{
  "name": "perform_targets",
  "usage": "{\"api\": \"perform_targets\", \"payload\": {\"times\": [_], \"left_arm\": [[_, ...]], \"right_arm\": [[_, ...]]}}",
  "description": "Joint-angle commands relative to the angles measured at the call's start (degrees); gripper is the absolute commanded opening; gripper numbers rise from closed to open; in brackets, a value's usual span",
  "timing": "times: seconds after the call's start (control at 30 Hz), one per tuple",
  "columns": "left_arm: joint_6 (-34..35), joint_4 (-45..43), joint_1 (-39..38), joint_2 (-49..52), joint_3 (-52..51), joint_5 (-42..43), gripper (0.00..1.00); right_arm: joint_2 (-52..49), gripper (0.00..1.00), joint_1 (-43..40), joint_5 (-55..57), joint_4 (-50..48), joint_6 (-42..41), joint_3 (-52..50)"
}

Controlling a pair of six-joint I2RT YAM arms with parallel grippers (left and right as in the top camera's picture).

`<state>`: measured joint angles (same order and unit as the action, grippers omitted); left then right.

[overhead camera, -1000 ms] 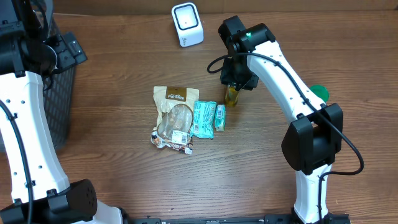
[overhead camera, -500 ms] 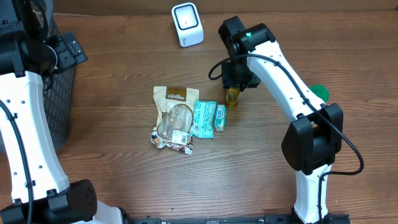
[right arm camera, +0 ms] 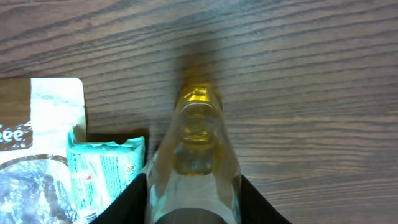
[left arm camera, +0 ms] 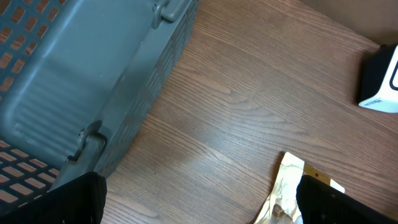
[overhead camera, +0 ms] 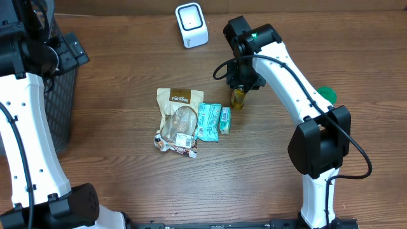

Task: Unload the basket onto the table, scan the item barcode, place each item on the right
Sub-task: 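Lower the right gripper around the oil bottle neck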

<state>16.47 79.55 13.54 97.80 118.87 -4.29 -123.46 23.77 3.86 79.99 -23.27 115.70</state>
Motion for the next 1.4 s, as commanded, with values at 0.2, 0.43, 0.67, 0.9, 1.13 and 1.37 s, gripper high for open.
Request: {"api": "perform_targets", "payload": {"times": [0.2,0.43,0.67,0.9,1.13,1.37], "left_arm": [[-0.2,-0.07,-0.04,0.33,0.44,0.28,1.0],[-0.2,-0.07,-0.04,0.33,0.44,0.28,0.99],[-0.2,-0.07,-0.04,0.33,0.44,0.28,1.0],[-0.2,-0.07,-0.04,0.33,0.44,0.28,1.0],[-0.2,-0.07,-0.04,0.33,0.44,0.28,0.99],[-0.2,-0.07,-0.04,0.33,0.44,0.28,1.0]], "right_arm": [[-0.55,0.33,0.28,0.37,0.44,12.9,-0.24],[-0.55,0.59,0.22,0.55,0.37,13.88,-0.24],[-0.55,0.56,0.35,0.57,-1.01,0.61,-0.24],[-0.66,0.59,0.33,0.59,-0.59,0.48,-0.24],[-0.76,0.59,0.33,0.59,0.31,0.52,-0.26],[-0.76,0.59,0.33,0.61,0.26,0.52,-0.26]]}}
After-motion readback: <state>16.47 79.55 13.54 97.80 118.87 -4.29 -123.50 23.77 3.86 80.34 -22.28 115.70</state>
